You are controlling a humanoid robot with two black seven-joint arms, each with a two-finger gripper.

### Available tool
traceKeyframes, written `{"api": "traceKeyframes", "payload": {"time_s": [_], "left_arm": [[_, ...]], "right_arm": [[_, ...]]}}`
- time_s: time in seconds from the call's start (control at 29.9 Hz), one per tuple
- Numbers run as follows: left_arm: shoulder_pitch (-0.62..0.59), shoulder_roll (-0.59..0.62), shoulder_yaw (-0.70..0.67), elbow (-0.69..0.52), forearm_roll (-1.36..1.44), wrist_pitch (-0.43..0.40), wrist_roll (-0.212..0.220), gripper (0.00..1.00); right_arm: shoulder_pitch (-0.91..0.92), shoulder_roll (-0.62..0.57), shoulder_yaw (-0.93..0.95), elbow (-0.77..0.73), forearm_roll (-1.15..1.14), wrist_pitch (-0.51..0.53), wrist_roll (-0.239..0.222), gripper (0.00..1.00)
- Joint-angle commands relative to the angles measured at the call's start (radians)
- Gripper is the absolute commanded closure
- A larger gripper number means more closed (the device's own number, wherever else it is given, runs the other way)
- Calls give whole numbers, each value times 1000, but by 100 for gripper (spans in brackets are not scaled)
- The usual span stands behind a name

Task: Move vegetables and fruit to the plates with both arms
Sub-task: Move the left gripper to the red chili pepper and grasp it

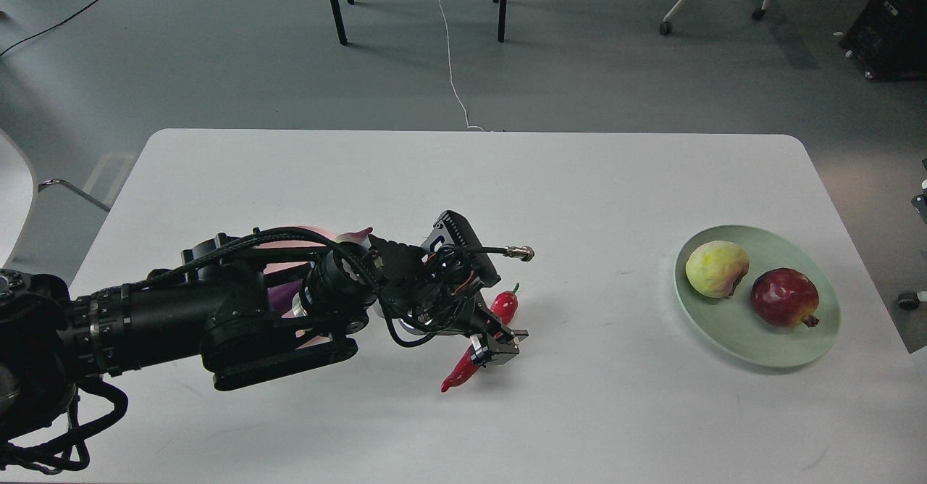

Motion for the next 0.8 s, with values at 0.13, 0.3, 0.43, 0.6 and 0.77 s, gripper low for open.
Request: {"api": "traceKeyframes", "payload": {"time_s": [0.13, 0.3, 0.43, 0.6, 0.77], "left_arm": [[27, 0, 37, 6, 19, 0, -1, 12], [29, 4, 74, 13, 25, 0, -10, 22], [27, 4, 81, 13, 25, 0, -10, 42], [12, 6, 81, 15, 27, 0, -12, 63], [6, 7, 78, 4, 27, 0, -29, 81]], "right_arm": [[0, 0, -1, -1, -4, 0, 0, 1], [0, 0, -1, -1, -4, 0, 0, 1], [0, 0, -3, -2, -6, 0, 0, 1], [0, 2, -3, -2, -7, 0, 0, 1], [0, 2, -3, -4, -7, 0, 0, 1]]}}
